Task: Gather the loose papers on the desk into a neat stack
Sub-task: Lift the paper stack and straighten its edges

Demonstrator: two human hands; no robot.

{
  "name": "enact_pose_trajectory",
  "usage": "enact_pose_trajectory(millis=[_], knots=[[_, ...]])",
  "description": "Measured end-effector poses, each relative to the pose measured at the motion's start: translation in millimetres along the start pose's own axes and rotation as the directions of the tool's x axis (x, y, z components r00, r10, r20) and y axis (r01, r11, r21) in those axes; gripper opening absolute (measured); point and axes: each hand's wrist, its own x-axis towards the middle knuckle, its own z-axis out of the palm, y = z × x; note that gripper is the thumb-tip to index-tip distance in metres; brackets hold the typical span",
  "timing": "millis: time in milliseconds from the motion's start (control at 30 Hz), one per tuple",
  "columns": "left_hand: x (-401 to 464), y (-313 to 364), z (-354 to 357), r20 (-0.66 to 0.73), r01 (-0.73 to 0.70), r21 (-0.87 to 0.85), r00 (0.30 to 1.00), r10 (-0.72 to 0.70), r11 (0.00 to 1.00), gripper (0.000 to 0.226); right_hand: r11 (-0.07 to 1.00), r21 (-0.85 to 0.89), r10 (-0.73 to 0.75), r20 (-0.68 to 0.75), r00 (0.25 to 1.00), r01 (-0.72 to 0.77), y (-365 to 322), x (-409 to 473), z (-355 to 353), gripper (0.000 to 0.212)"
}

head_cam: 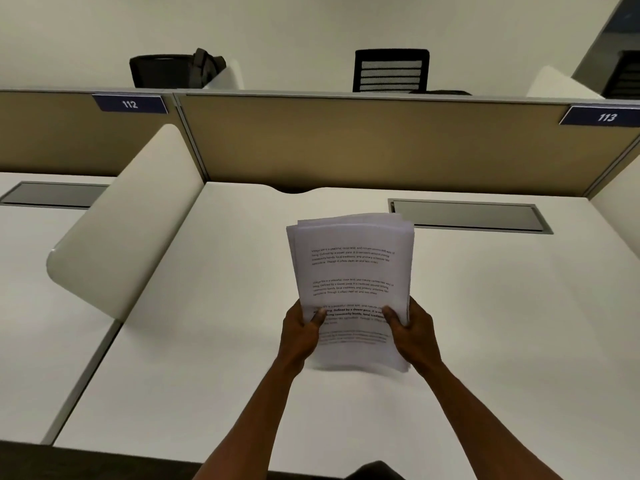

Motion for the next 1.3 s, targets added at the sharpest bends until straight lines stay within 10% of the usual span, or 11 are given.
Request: enact_pose_trajectory(millis=[333, 500, 700, 833, 1033, 1133, 1300], knots=[[-0.3, 11.1, 3.3, 0.071, 0.195, 0.024, 0.978, -0.196, 0.981, 0.065, 0.965, -0.189, -0.132, 0.237, 0.963, 0.179, -46.0, 21.6, -49.3, 0.033], [21.8, 61.3, -28.6, -0.120, -0.196, 0.359, 0.960, 0.253, 0.913, 0.111, 0.897, -0.341, -0.133, 0.396, 0.909, 0.280, -73.8, 35.7, -67.6, 0.024], [40.9, 120.4, -46.4, 0.297, -0.391, 0.366, 0.909, 0.292, 0.844, 0.066, 0.848, -0.399, -0.075, 0.562, 0.824, 0.349, -96.5, 44.8, -64.1, 0.024], [41.3, 112.2, -46.5, 0.253, -0.290, 0.241, 0.940, 0.229, 0.926, 0.021, 0.856, -0.413, -0.005, 0.593, 0.805, 0.310, -104.1, 47.9, -62.7, 0.031], [37.3, 92.5, -51.7, 0.130, -0.202, 0.103, 0.974, 0.188, 0.974, 0.014, 0.972, -0.228, 0.149, 0.775, 0.614, 0.053, -94.9, 53.2, -107.2, 0.051], [36.5, 82.5, -65.5, 0.079, -0.122, -0.005, 0.989, 0.122, 0.992, 0.024, 0.966, 0.100, 0.078, 0.766, 0.638, -0.239, -60.1, 47.4, -137.5, 0.082], [37.0, 62.6, -68.7, 0.060, -0.033, -0.099, 0.997, 0.039, 0.995, 0.029, 0.948, 0.087, 0.169, 0.676, 0.717, -0.306, -32.9, 36.2, -112.1, 0.053]])
